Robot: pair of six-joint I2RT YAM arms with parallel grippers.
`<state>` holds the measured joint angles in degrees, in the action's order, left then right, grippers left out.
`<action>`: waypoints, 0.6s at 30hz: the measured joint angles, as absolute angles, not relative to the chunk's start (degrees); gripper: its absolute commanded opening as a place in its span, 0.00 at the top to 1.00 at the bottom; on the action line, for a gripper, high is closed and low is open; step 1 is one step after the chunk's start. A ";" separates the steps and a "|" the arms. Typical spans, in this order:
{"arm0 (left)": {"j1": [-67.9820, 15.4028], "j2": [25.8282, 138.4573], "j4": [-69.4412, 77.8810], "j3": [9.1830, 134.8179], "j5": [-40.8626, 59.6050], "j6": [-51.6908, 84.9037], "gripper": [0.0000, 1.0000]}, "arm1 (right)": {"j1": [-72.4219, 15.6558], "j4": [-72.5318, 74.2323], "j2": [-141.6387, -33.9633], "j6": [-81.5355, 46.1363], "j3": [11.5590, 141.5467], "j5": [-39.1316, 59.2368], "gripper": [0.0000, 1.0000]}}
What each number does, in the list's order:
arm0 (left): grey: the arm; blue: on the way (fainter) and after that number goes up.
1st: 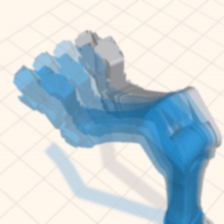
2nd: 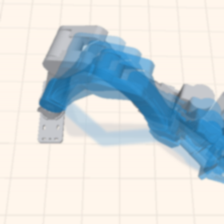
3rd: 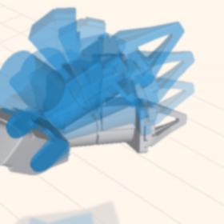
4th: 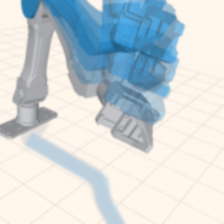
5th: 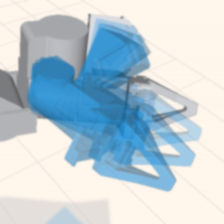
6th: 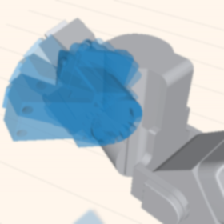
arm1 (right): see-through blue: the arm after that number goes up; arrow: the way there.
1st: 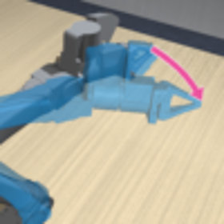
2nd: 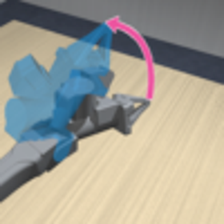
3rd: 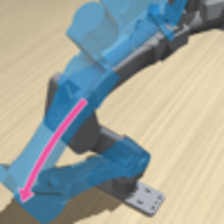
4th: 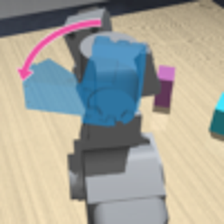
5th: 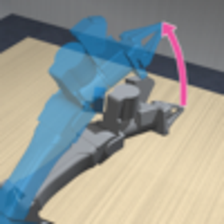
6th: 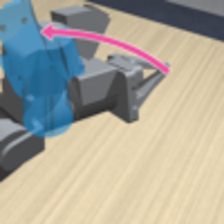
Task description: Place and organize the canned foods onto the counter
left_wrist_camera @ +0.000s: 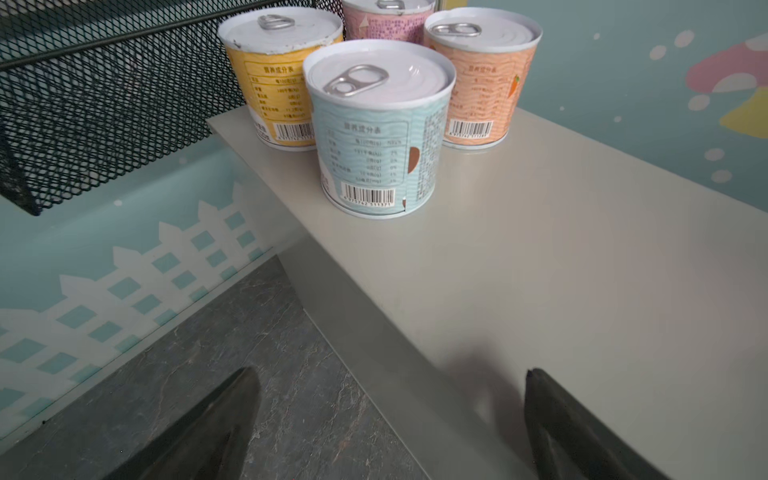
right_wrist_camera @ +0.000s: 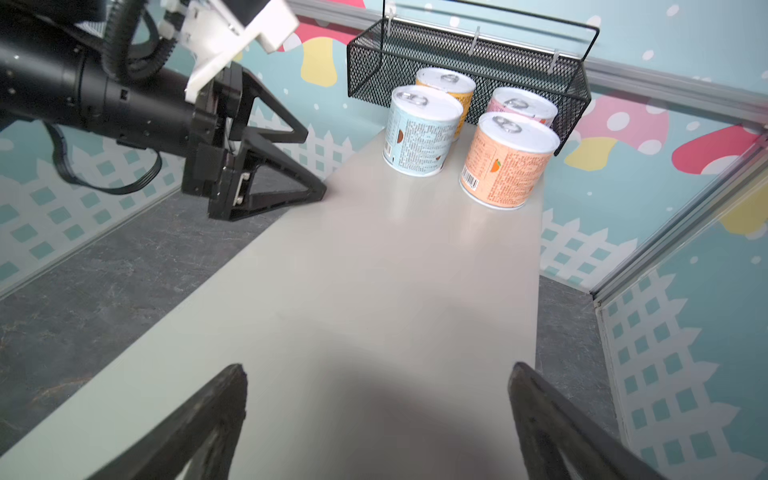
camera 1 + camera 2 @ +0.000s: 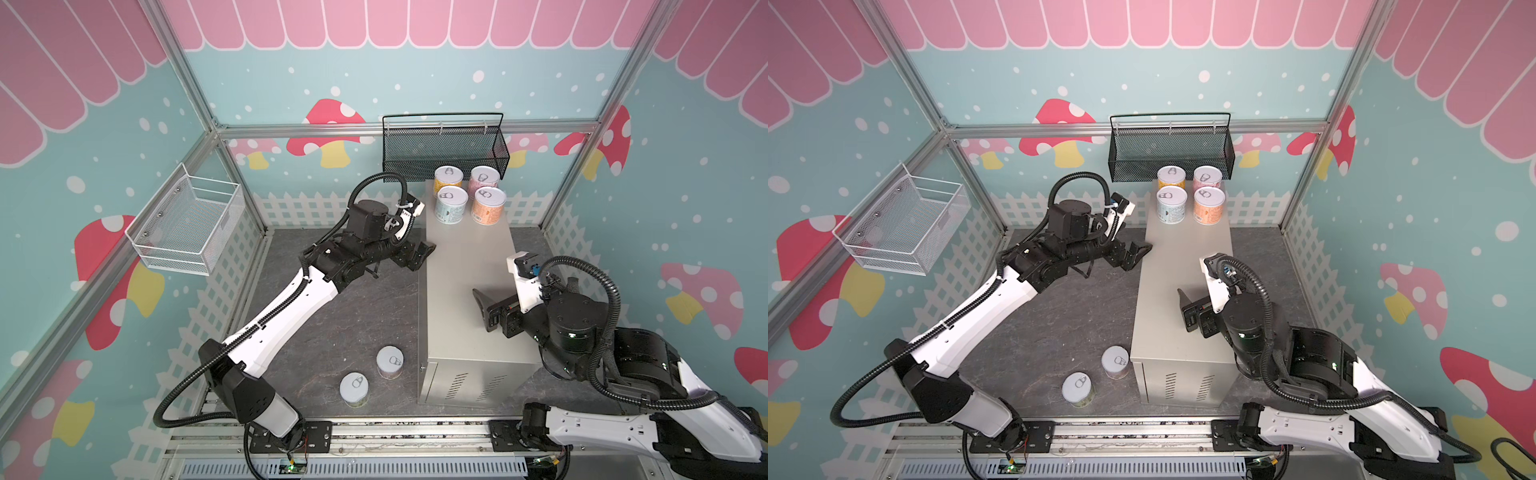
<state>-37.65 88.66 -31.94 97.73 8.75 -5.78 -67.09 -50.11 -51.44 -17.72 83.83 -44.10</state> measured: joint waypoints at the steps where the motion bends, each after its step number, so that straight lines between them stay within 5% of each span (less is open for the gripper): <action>1: -37.98 87.85 -32.53 97.73 8.49 -5.78 0.01 | -66.98 -50.04 -52.53 -17.30 85.27 -44.10 0.01; 8: -39.59 83.29 -34.59 96.40 7.07 -5.80 0.01 | -61.19 -49.45 -59.55 -13.43 91.24 -40.73 0.01; 18: -40.23 83.05 -34.92 95.15 6.20 -5.82 0.01 | -39.97 -48.36 -65.43 -5.93 102.45 -25.56 0.01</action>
